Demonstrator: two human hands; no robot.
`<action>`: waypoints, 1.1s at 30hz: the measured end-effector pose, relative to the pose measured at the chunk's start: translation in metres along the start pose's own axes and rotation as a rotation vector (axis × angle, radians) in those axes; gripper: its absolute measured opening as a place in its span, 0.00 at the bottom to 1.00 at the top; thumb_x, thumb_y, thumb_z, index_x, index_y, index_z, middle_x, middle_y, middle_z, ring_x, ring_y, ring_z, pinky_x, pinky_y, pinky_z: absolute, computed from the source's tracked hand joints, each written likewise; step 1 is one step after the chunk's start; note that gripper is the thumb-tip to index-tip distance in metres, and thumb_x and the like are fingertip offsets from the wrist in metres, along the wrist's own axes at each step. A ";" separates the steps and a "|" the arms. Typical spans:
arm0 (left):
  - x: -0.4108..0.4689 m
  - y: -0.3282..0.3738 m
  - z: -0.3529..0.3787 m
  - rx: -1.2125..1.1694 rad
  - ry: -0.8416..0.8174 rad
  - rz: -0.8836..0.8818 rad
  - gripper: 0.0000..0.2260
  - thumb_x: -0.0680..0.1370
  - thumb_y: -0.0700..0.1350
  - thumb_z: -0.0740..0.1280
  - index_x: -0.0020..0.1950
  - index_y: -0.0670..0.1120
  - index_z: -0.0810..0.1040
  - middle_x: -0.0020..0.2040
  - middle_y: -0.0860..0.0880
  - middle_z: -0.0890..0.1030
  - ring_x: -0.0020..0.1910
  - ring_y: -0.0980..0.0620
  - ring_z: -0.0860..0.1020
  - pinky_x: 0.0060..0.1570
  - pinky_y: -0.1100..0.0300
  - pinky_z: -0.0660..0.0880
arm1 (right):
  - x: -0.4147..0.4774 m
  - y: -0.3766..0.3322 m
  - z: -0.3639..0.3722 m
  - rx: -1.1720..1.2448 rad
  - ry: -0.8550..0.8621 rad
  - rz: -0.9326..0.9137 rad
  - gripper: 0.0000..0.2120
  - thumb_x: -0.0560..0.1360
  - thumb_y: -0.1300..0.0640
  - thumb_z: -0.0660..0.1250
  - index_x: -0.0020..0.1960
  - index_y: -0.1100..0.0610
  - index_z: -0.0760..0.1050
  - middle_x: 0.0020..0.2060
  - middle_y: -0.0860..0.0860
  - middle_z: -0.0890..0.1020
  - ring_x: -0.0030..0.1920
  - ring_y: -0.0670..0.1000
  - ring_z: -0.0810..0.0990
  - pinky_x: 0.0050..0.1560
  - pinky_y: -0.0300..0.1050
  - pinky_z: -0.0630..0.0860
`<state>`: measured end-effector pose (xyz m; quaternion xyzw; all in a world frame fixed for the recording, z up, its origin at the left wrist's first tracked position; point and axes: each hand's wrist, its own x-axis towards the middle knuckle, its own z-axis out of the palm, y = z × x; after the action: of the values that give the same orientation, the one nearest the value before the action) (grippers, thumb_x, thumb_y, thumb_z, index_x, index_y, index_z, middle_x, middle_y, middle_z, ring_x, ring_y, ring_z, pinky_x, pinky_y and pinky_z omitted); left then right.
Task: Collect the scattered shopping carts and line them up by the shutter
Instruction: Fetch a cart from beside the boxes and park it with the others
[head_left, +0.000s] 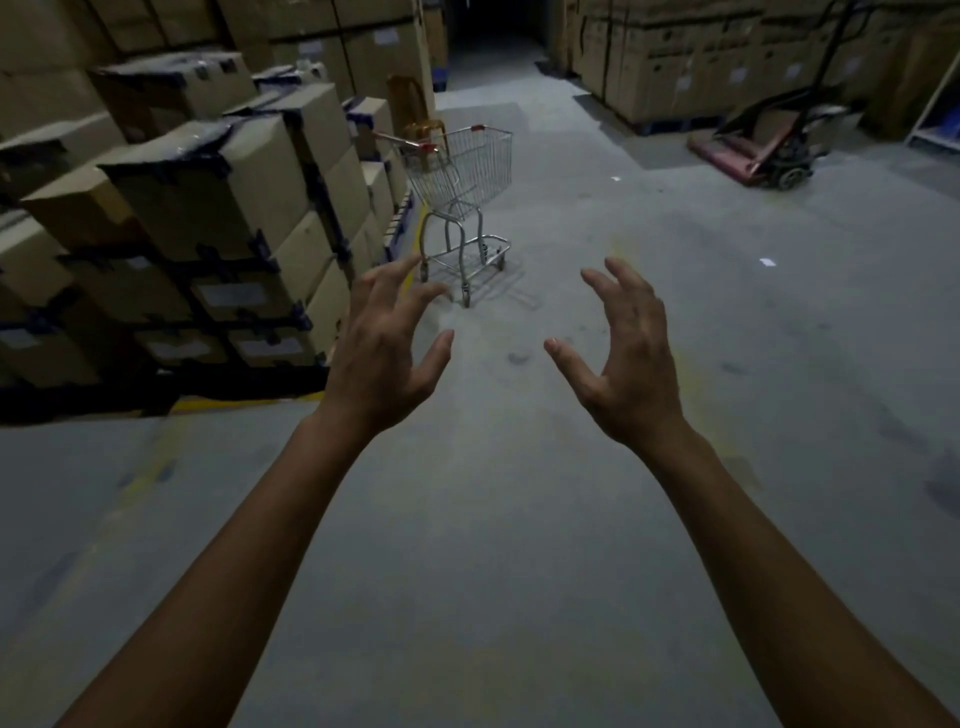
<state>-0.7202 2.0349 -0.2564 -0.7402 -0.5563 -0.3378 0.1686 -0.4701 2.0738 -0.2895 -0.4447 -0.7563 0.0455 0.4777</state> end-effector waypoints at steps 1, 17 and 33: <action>0.013 -0.010 0.013 -0.006 0.004 -0.015 0.21 0.78 0.52 0.65 0.67 0.41 0.75 0.71 0.38 0.71 0.70 0.40 0.67 0.66 0.49 0.65 | 0.014 0.011 0.008 0.000 -0.008 -0.007 0.33 0.75 0.39 0.64 0.74 0.56 0.69 0.74 0.57 0.67 0.71 0.56 0.67 0.66 0.43 0.63; 0.255 -0.266 0.233 0.005 0.027 -0.087 0.26 0.78 0.54 0.63 0.71 0.40 0.71 0.71 0.37 0.70 0.69 0.39 0.66 0.67 0.46 0.65 | 0.325 0.157 0.264 -0.005 -0.073 -0.100 0.33 0.75 0.42 0.68 0.75 0.55 0.67 0.74 0.56 0.67 0.72 0.56 0.67 0.64 0.42 0.64; 0.495 -0.525 0.425 0.046 0.027 -0.138 0.24 0.78 0.52 0.66 0.71 0.42 0.72 0.71 0.39 0.71 0.69 0.40 0.67 0.68 0.47 0.64 | 0.612 0.318 0.521 0.175 -0.073 -0.042 0.34 0.75 0.38 0.65 0.76 0.52 0.66 0.74 0.53 0.67 0.73 0.53 0.66 0.61 0.61 0.77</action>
<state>-1.0040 2.8219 -0.2857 -0.6915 -0.6111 -0.3459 0.1697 -0.7588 2.8884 -0.3099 -0.3833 -0.7754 0.1175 0.4879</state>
